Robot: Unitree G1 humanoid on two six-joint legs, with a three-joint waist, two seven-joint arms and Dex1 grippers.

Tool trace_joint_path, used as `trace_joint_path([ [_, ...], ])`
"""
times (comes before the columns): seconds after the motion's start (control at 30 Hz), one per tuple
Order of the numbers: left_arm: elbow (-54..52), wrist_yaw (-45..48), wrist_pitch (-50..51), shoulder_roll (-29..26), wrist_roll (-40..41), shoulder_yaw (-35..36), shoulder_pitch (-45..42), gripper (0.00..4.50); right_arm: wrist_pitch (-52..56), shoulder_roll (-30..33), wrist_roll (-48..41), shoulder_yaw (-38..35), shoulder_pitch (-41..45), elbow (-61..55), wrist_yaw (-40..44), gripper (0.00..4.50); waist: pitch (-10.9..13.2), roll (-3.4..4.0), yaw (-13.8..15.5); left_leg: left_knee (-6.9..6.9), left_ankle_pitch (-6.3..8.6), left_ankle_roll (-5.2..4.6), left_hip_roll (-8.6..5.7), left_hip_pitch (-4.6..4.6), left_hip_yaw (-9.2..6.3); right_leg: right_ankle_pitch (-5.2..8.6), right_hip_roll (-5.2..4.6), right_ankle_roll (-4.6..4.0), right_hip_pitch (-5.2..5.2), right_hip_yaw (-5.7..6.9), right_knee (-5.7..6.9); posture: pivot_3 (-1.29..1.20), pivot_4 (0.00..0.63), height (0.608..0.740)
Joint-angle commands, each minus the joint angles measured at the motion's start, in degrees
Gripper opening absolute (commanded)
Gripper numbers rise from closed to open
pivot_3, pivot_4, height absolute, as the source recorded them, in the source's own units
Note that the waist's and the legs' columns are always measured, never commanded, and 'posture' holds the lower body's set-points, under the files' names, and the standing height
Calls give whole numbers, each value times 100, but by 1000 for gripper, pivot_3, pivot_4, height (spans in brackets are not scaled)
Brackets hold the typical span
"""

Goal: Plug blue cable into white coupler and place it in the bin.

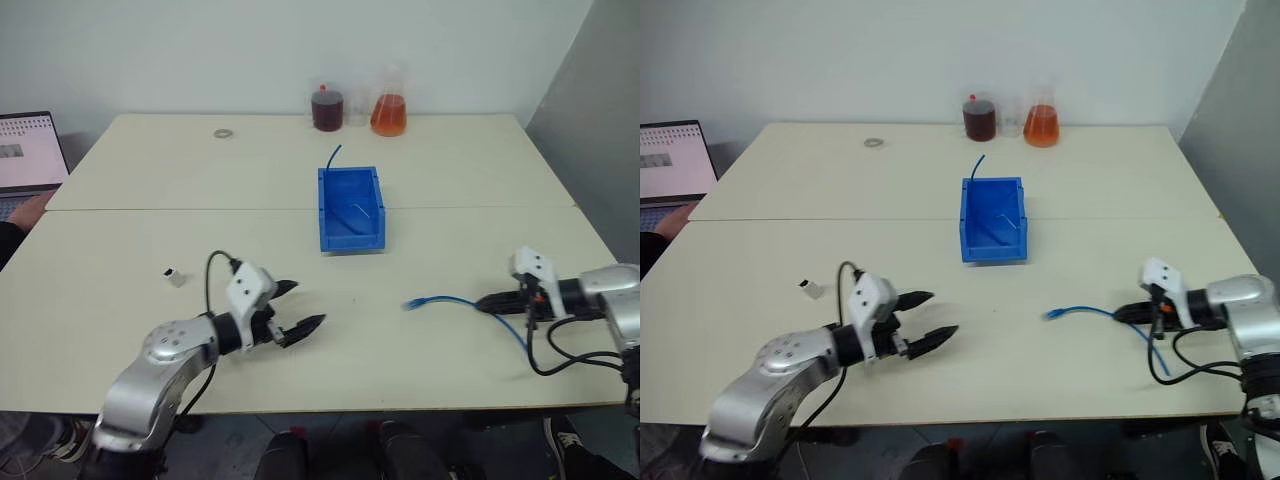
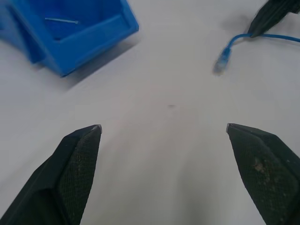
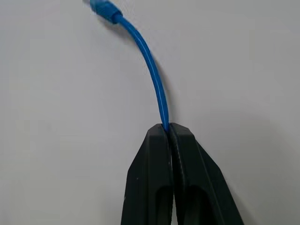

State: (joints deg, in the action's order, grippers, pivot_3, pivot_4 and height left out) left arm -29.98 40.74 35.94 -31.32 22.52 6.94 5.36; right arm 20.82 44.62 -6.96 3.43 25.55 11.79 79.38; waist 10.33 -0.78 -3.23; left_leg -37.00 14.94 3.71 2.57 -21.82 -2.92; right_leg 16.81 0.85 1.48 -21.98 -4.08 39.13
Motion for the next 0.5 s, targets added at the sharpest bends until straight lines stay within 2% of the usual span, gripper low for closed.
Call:
trace_joint_path([
  [0.03,-763,-275,-235,104,17,399,1051,4500,934,-593,-4,332,403,-1090,-861,73,2,-4,-16,-1,0,0,10,-2,4,0,5,0,-6,-4,-3,0,150,740],
  [0.2,-1086,-608,-571,422,-100,338,2010,4500,1732,-1177,113,879,963,-1504,-1439,73,10,-15,110,-2,0,1,-1,-10,2,-1,-3,0,-8,-2,-6,0,150,740],
  [0.33,-1092,-914,-767,710,-120,386,2236,4500,2200,-1504,118,1381,1198,-1677,-1662,73,9,-17,165,-1,1,0,-5,-15,-1,-1,-5,-1,-9,5,-13,0,150,740],
  [0.5,-1068,-1292,-931,1067,-131,373,2468,4500,2094,-1788,307,1801,1258,-1435,-2026,73,9,-17,136,2,1,-1,1,-16,4,0,-1,-2,-19,1,-9,0,150,740],
])
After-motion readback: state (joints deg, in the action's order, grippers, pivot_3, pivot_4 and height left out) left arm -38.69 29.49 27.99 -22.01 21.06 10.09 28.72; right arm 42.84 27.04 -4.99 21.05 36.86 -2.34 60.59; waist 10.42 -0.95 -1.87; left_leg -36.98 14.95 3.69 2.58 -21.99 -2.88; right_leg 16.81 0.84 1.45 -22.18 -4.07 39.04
